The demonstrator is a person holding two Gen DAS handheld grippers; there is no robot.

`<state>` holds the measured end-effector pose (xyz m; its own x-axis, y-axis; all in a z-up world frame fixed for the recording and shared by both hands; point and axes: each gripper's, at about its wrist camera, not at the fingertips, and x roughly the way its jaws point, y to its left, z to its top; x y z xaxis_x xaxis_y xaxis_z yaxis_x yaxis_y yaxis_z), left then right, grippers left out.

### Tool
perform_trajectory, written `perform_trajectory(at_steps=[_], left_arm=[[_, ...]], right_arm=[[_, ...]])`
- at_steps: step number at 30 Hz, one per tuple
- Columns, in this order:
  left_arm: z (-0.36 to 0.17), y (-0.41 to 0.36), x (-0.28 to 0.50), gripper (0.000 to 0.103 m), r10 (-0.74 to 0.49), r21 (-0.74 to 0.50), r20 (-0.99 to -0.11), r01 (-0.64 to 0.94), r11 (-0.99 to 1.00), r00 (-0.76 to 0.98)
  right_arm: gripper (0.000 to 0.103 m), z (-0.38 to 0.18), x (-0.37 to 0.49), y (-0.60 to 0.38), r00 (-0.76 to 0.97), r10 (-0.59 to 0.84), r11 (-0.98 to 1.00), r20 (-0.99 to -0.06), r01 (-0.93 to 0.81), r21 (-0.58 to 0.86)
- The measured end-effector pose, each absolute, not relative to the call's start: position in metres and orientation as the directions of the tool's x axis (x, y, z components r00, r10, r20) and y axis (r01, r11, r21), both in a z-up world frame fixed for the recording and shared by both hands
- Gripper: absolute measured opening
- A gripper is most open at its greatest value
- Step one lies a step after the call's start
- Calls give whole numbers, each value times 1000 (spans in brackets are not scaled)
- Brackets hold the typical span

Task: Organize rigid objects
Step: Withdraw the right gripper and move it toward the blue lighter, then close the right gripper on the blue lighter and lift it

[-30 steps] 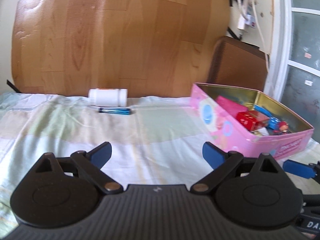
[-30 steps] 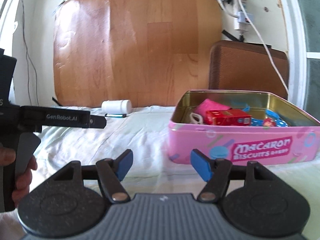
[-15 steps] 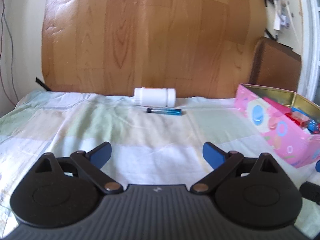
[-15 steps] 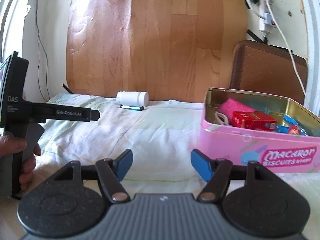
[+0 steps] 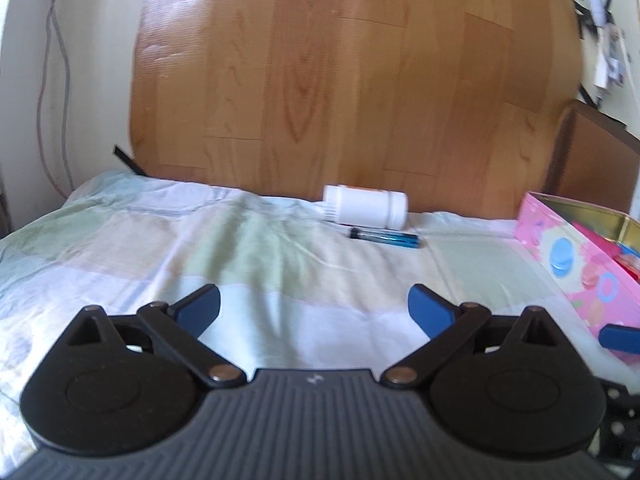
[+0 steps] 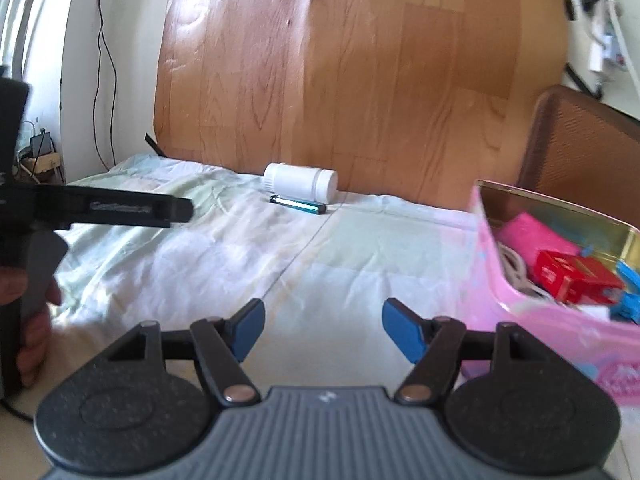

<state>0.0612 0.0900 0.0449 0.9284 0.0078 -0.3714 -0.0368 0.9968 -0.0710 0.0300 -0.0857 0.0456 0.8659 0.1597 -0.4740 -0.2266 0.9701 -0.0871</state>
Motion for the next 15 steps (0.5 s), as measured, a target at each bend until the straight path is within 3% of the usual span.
perform_trajectory(at_steps=[15], left_arm=[[39,109,75,103,-88,-208,-441,-6,978,893]], right_arm=[[71,44,183,-42,793,228,940,-565,-330,-84]])
